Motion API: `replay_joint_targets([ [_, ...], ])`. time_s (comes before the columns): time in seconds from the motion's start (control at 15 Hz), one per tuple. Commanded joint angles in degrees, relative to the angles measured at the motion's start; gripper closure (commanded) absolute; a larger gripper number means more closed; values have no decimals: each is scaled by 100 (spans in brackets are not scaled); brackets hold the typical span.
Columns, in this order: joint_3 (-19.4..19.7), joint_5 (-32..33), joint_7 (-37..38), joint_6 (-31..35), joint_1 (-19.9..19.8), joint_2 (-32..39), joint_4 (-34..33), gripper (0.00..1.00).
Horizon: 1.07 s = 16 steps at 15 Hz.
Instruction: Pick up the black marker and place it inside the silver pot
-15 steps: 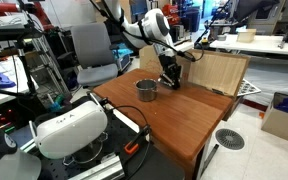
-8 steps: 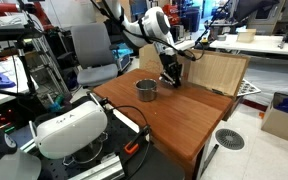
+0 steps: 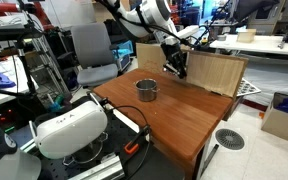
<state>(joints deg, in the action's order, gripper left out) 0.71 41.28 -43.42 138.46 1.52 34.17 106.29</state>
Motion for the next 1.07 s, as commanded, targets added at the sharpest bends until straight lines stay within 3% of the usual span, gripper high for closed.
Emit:
replay_joint_targets([
  [0.0,288,774,812,143,188,-479,588,95],
  [0.47,281,2420,2340,-108,146,-1162,1526,95],
  [1.0,20,3372,3167,0,43,-1905,2580,95],
])
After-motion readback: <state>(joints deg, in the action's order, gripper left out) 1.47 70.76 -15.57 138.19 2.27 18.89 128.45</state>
